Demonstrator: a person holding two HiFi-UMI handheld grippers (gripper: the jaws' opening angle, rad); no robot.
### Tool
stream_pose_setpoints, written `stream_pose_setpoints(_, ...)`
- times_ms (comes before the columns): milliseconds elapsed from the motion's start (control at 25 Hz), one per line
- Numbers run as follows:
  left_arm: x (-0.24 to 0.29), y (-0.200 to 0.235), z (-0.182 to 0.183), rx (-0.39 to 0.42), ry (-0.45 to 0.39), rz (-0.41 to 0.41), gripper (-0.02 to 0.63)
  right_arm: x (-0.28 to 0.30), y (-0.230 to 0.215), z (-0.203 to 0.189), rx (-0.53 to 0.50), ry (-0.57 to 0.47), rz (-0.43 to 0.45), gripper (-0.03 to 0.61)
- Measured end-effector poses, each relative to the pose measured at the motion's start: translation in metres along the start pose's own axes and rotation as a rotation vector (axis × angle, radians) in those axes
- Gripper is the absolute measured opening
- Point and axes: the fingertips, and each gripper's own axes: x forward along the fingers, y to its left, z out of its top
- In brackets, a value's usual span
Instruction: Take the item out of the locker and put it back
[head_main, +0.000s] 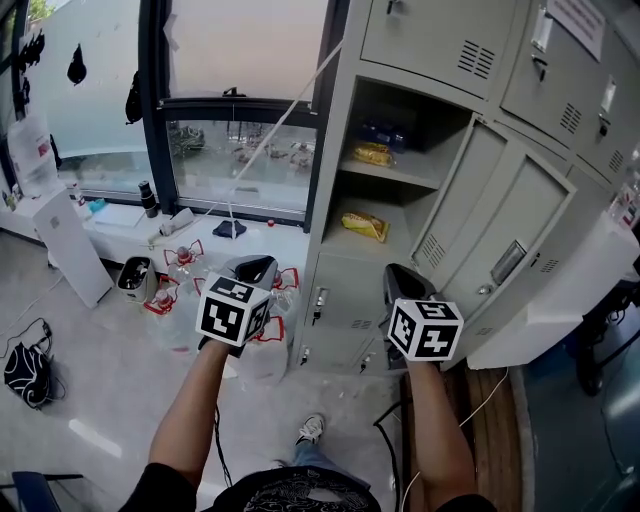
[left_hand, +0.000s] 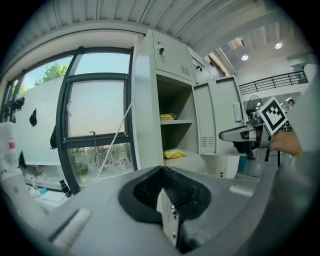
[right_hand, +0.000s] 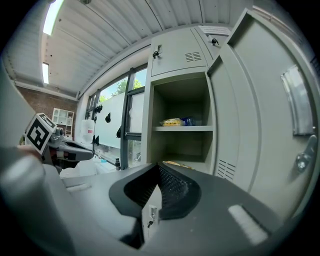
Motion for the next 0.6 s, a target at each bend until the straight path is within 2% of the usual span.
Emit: stream_pose_setpoints(600,0.003,-0.019,-0.001,0.009,0.006,-0.018,0.0,-0.01,0.003,-0.005,-0.015,-0.002,0.01,0.023)
